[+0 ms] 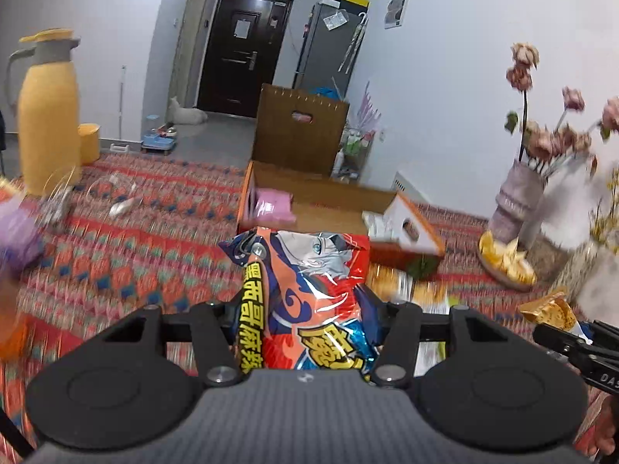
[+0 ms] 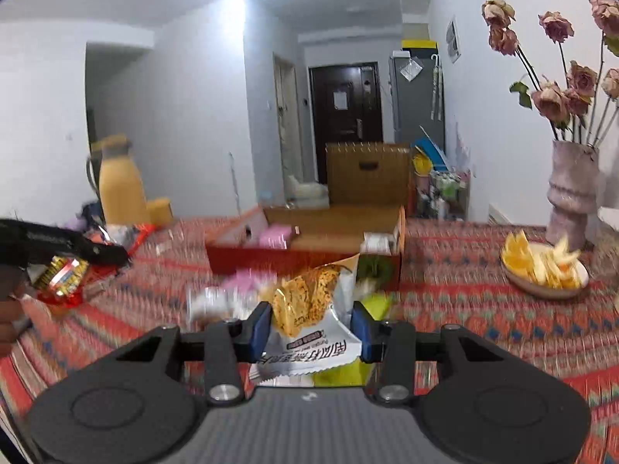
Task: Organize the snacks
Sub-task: 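Carry both packets into the orange box and open both tools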
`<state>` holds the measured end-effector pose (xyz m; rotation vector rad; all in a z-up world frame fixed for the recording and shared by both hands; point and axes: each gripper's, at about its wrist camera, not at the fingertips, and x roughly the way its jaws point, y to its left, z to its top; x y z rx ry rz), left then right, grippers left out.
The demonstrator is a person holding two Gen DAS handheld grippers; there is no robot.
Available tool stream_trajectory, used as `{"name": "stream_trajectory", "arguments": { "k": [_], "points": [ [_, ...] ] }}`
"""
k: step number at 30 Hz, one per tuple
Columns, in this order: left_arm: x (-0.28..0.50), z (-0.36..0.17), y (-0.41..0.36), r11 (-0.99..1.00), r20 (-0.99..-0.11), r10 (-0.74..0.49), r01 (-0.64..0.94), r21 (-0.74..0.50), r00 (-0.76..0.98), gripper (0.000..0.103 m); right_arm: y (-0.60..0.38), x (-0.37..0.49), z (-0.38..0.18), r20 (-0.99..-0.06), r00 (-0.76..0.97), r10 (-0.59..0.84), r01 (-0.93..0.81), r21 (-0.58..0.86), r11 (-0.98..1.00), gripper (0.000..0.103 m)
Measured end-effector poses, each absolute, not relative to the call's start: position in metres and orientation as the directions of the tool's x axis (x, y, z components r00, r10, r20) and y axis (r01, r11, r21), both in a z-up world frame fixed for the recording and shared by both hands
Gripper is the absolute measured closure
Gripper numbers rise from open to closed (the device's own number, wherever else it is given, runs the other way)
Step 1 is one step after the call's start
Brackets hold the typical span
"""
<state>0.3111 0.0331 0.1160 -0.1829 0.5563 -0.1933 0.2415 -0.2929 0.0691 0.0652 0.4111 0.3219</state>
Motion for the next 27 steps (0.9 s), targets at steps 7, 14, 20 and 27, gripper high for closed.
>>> {"name": "stream_trajectory", "arguments": {
  "k": [7, 14, 20, 27],
  "points": [
    [0.41, 0.173, 0.022, 0.952, -0.449, -0.287, 0.2, -0.232, 0.846, 0.048, -0.316, 0.339, 0.139, -0.35, 0.837, 0.42, -0.379, 0.184, 0.907, 0.06],
    [0.535, 0.165, -0.012, 0.945, -0.422, -0.3, 0.207, -0.252, 0.855, 0.048, -0.288, 0.498, 0.143, -0.451, 0.794, 0.407, -0.379, 0.156, 0.912, 0.064],
    [0.652, 0.086, -0.041, 0.955, -0.573, -0.269, 0.137, -0.263, 0.774, 0.048, -0.256, 0.635, 0.079, -0.618, 0.727, 0.299, -0.264, 0.152, 0.953, 0.078],
    [0.705, 0.017, -0.055, 0.966, -0.724, -0.231, 0.066, -0.25, 0.65, 0.047, -0.241, 0.688, 0.017, -0.734, 0.624, 0.268, -0.256, 0.132, 0.958, 0.078]
  ]
}}
